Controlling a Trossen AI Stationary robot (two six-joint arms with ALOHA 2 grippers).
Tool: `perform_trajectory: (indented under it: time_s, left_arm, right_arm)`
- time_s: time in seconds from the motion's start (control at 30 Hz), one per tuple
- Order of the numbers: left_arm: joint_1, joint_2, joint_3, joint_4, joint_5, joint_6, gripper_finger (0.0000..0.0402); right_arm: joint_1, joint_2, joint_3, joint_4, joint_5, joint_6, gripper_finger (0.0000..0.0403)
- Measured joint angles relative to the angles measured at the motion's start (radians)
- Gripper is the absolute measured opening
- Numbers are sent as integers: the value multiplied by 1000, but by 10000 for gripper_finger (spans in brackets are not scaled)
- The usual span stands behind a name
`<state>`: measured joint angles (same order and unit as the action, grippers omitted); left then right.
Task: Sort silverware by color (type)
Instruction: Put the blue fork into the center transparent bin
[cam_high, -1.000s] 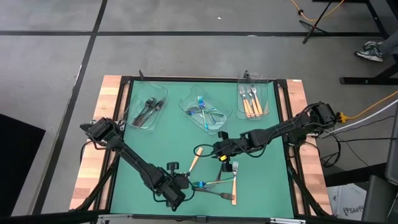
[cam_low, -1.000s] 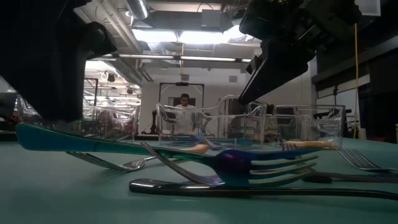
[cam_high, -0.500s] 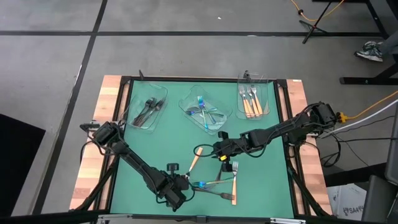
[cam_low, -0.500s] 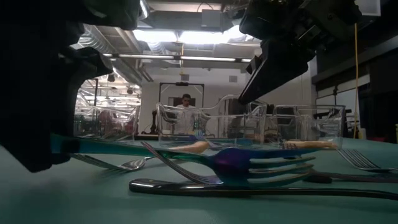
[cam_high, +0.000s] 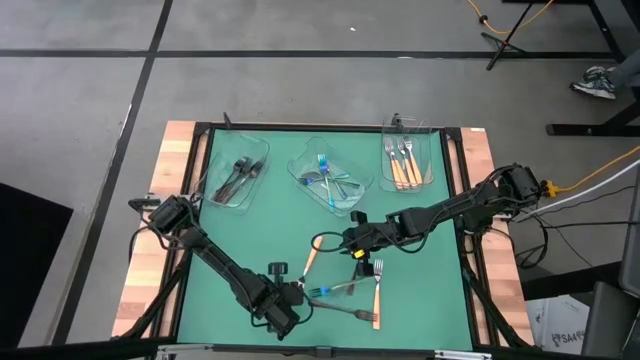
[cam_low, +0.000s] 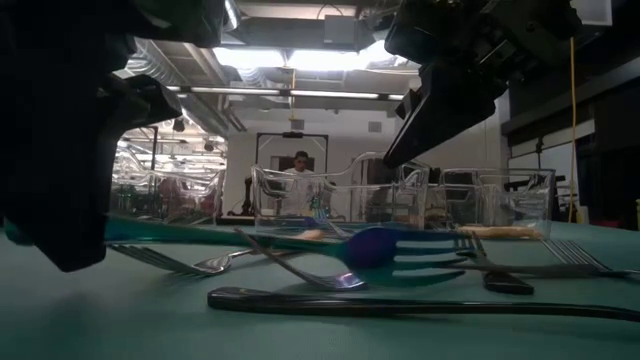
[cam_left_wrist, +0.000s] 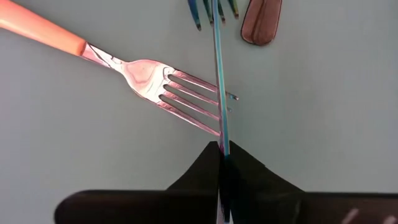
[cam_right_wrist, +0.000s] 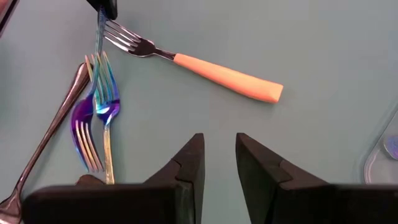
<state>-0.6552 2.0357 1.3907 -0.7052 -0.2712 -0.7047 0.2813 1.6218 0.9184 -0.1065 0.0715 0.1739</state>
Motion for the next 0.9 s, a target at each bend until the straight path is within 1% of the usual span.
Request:
perform_trajectory:
  time_s: [0.23,0.33,0.47,0.63,0.8,0.9]
  left_arm:
    - [0,0,14,4,15,-2,5]
    - [0,0,48,-2,30,-55,4]
    - [0,0,110,-31,10,-86,3]
    - [-2,0,181,-62,-100,-108,3]
    - [8,0,228,-70,-291,-153,3]
    - [17,-2,232,-63,-397,-157,3]
  right_arm:
    - [0,0,0,0,0,0,81]
    - [0,-19,0,-15,0,2,81]
    - [0,-80,0,-56,4,2,81]
    - [0,-201,0,-173,72,2,81]
    - [0,-369,0,-341,185,-21,81]
    - [0,-487,0,-437,259,-26,81]
